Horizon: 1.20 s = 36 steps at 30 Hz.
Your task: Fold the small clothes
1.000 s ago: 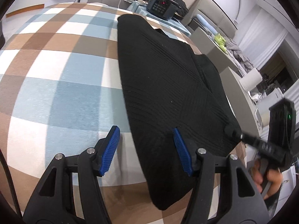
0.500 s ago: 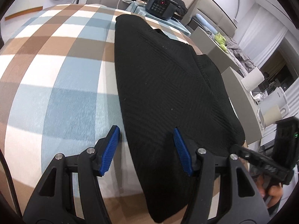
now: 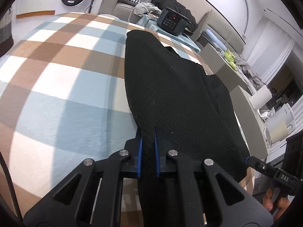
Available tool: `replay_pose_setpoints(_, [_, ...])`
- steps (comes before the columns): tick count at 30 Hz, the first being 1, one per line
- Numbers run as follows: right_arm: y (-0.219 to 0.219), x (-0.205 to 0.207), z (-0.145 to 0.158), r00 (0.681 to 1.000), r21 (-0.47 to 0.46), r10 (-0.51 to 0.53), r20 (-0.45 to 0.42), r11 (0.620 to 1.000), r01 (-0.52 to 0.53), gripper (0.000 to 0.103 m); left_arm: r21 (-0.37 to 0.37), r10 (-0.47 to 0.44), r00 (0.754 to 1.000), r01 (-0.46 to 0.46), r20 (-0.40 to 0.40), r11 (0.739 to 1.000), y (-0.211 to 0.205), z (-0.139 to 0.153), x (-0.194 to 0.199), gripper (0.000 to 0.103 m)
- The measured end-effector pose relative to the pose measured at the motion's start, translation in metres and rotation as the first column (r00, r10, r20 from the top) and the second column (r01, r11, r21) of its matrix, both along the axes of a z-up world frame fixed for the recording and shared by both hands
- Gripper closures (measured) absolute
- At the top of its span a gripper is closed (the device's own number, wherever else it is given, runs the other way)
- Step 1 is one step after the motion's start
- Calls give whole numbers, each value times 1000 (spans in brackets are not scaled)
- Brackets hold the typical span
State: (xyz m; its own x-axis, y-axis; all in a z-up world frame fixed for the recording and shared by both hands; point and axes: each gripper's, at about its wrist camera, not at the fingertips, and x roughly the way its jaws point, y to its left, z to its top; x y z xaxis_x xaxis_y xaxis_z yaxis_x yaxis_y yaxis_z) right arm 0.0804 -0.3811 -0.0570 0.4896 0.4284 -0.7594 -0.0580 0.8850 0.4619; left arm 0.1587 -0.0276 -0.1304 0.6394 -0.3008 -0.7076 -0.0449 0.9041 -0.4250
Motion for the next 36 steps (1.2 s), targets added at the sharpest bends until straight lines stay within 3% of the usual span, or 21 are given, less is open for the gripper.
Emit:
replay_pose_setpoints(8, [32, 19, -4, 996, 50, 91, 12, 995, -92, 63, 1, 93, 995, -93, -29, 996, 66, 2, -41, 95])
replay_pose_setpoints(15, [99, 67, -14, 975, 75, 224, -3, 972, -223, 63, 85, 60, 998, -56, -36, 995, 74, 18, -45, 89])
replay_pose_setpoints(16, [108, 73, -17, 971, 69, 239, -13, 969, -237, 62, 83, 55, 998, -53, -25, 995, 75, 21, -45, 83])
replay_pose_setpoints(19, [123, 85, -26, 970, 6, 237, -49, 972, -237, 61, 59, 67, 997, -68, 25, 996, 82, 30, -55, 44])
replay_pose_setpoints(22, [121, 86, -28, 968, 42, 247, -47, 968, -245, 57, 36, 87, 994, -89, 61, 995, 88, 36, -61, 40])
replay_pose_setpoints(27, [133, 93, -28, 961, 37, 277, -12, 960, -276, 58, 26, 101, 994, -102, 51, 994, 92, 36, -64, 40])
replay_pose_setpoints(30, [146, 93, -28, 957, -37, 290, 16, 956, -290, 74, 22, 97, 994, -98, 54, 995, 91, 37, -66, 40])
replay_pose_setpoints(32, [150, 91, -23, 953, -77, 301, 43, 952, -297, 93, 18, 96, 994, -97, 54, 995, 89, 38, -69, 40])
replay_pose_setpoints(36, [144, 67, 26, 927, -147, 303, 220, 950, -276, 94, 25, 94, 993, -96, 72, 995, 87, 46, -71, 40])
